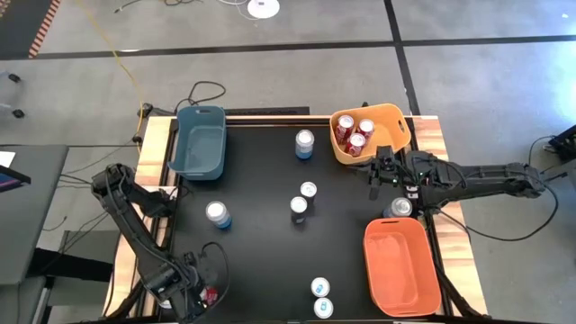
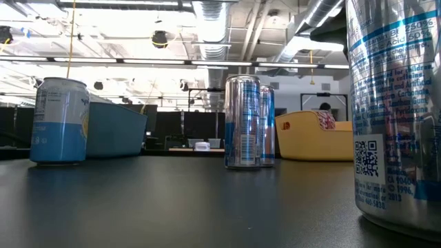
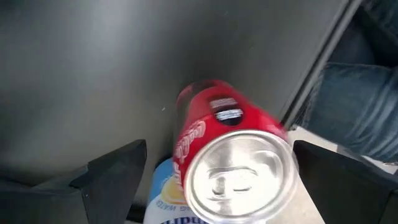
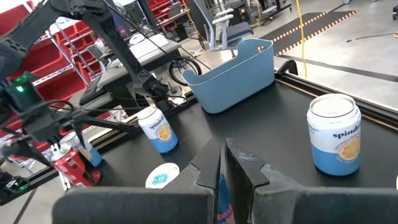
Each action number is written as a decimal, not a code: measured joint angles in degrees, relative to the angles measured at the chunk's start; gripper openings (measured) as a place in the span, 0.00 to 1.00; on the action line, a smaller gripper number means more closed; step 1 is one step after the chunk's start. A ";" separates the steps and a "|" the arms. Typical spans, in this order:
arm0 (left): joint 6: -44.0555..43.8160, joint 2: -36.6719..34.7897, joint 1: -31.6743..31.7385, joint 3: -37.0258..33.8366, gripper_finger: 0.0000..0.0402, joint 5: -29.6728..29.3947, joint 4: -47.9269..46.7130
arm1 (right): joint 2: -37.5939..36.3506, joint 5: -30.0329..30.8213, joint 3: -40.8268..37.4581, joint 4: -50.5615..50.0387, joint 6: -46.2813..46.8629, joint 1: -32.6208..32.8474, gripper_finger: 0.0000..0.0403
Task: Sort soda cans
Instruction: Put the red soda can into the yellow bin
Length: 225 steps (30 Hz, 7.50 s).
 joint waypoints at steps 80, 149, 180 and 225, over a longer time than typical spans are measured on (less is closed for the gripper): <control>69.60 12.26 35.26 7.82 0.94 -7.30 19.22 | 15.42 2.85 4.68 17.57 -9.52 19.52 0.23; 57.63 -3.50 22.62 -30.09 0.94 -32.82 58.61 | 64.18 -3.46 33.62 10.95 -17.07 21.31 0.99; 59.33 -2.69 26.32 -30.05 0.94 -31.50 67.18 | 67.47 -2.73 34.08 7.63 -22.84 23.50 0.99; 65.95 -9.98 26.69 -29.96 0.94 -42.01 68.18 | 30.68 14.57 33.92 -25.26 -19.99 24.27 0.71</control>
